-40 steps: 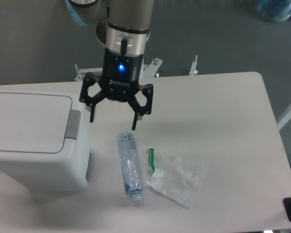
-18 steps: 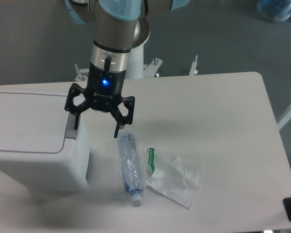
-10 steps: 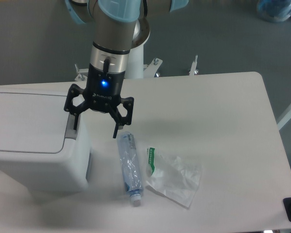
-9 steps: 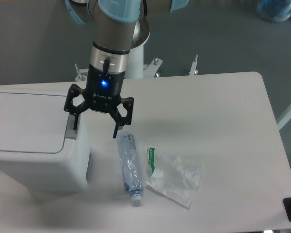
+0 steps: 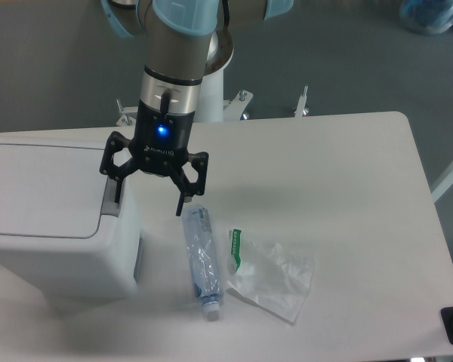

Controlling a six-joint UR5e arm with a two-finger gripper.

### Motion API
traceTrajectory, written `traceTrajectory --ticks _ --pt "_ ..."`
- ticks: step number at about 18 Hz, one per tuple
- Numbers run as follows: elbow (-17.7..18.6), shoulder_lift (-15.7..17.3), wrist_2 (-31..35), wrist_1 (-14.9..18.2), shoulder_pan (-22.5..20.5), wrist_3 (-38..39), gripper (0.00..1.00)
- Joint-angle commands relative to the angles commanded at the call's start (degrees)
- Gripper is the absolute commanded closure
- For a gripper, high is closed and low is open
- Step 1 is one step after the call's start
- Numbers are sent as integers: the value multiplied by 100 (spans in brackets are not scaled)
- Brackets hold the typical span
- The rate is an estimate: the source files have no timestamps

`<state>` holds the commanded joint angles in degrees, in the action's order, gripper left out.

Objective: Open the trash can
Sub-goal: 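Lower the gripper finger onto the grey button and press it down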

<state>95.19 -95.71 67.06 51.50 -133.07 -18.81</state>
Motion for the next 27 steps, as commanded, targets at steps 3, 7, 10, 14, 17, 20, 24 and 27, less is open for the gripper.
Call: traceTrajectory --ticks 3,7,10,14,17,20,24,27 --pt "9 -9 0 -61 0 0 0" --pt "18 -26 9 -79 0 -9 0" --pt "9 -26 9 -79 0 -9 0" --pt "9 -35 9 -88 0 -9 0" --pt "9 -35 17 -88 0 -9 0" --pt "9 -35 9 -88 0 -9 0" --pt "9 -44 18 -97 0 -9 0" --pt "9 -35 18 -88 0 -9 0"
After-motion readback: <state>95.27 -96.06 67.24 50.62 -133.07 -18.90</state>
